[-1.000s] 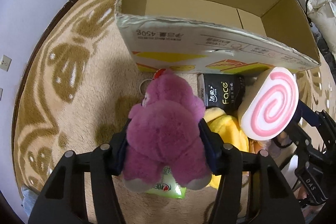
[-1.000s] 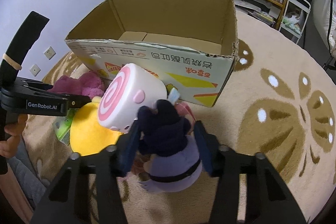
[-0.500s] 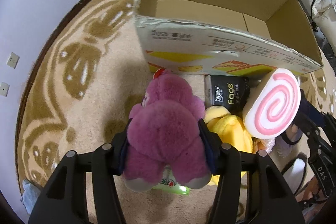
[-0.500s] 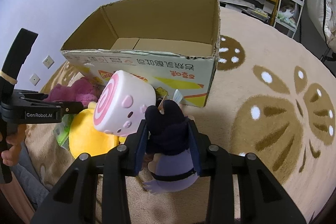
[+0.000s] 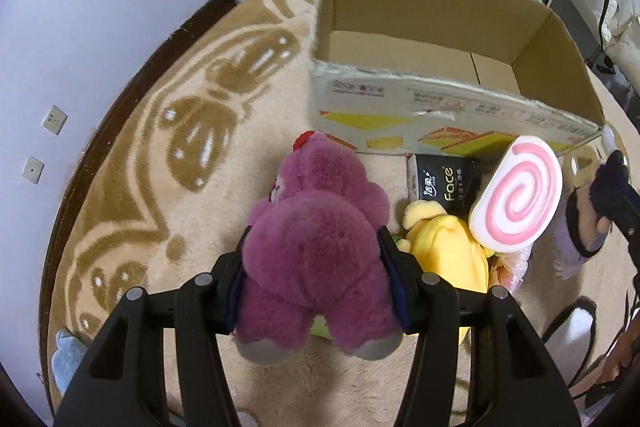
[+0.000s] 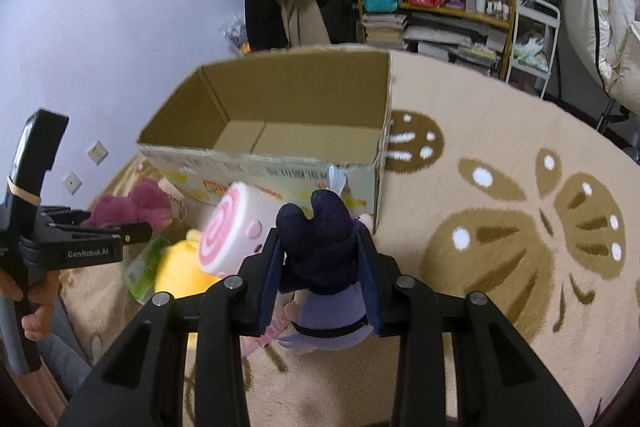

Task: Organize soft objects
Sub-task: 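Lift pink bear with left tool while right tool lifts purple doll over box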

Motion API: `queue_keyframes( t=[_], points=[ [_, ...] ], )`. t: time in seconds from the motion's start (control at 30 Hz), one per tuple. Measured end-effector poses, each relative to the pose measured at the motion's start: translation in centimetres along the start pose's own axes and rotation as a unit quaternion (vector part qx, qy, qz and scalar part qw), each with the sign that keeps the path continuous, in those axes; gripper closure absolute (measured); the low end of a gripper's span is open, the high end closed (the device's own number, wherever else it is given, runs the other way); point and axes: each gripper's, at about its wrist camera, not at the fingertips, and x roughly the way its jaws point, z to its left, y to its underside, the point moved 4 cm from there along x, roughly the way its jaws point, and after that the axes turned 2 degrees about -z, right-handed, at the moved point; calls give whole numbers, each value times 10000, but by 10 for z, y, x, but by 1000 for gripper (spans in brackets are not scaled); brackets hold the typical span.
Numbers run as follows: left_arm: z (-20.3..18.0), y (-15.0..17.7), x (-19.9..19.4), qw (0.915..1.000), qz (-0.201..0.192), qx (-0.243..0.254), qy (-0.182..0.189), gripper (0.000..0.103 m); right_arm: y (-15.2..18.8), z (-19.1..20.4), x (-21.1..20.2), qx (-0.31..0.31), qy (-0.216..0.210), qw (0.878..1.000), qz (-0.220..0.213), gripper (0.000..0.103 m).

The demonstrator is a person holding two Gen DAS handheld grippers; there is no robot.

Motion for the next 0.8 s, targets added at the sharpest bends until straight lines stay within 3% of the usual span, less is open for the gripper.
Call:
queue_keyframes(
  t=[0.17,0.37,0.6,0.8],
  points=[
    [10,-1,-14,9994,-269,-134,-141,49,-7,1,-14,1,53,9995,-301,66],
    [14,-1,-49,9949,-918,-130,-395,49,-16,2,-28,-69,176,9981,-582,66],
    [19,-9,-95,9809,-1861,-133,-548,49,-36,3,-49,-53,134,9940,-1088,66],
    [21,-23,-120,9684,-2407,-158,-630,49,-55,0,-54,29,107,9906,-1366,65]
  ],
)
